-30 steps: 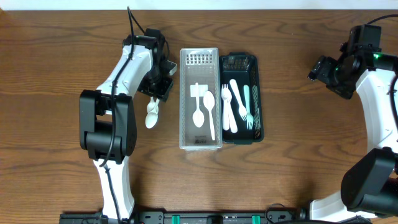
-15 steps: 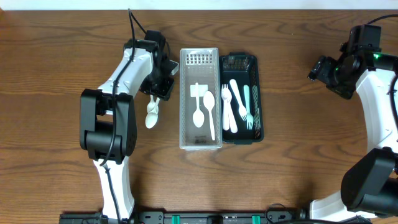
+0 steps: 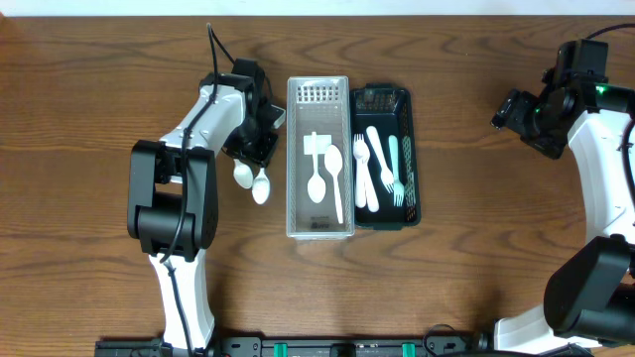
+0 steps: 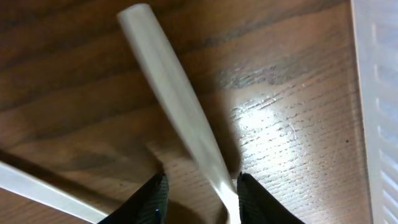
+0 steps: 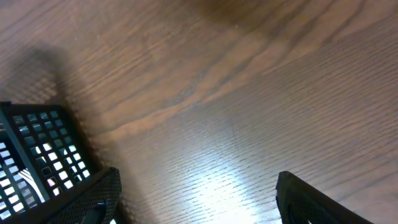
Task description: Pack container
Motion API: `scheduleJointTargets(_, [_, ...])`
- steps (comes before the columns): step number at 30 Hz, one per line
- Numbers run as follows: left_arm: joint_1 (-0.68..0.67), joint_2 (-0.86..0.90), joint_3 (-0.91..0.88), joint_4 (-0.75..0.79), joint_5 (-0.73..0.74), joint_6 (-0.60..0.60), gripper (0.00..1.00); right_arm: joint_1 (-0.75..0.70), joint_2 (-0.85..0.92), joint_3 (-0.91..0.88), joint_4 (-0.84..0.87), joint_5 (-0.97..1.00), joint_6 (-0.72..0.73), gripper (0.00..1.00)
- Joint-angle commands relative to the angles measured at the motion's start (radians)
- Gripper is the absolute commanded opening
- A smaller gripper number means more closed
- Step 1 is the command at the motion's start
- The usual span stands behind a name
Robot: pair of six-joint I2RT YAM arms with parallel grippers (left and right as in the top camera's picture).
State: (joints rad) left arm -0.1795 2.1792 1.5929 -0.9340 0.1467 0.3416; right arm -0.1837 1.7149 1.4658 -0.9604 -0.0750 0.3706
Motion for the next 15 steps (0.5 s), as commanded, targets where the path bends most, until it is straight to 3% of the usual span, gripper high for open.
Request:
scheduleJointTargets(1, [0.000, 0.017, -0.032, -0.002, -0.005, 0.009, 0.39, 0.008, -0.002, 0.006, -0.002, 0.004, -0.002, 0.83])
scheduleJointTargets(7, [-0.003, 0.017, -0.052, -0.017, -0.004, -0.008, 0.36, 0.008, -0.002, 0.006, 0.002, 0.004, -0.002, 0.83])
scheduleJointTargets(12, [-0.003, 0.017, -0.052, -0.025, -0.004, -0.071, 0.11, 0.008, -0.002, 0.006, 0.003, 0.003, -0.002, 0.84])
scheduleJointTargets(15, [-0.004, 0.017, -0.052, -0.037, -0.004, -0.090, 0.09, 0.008, -0.002, 0.006, 0.003, 0.003, -0.002, 0.84])
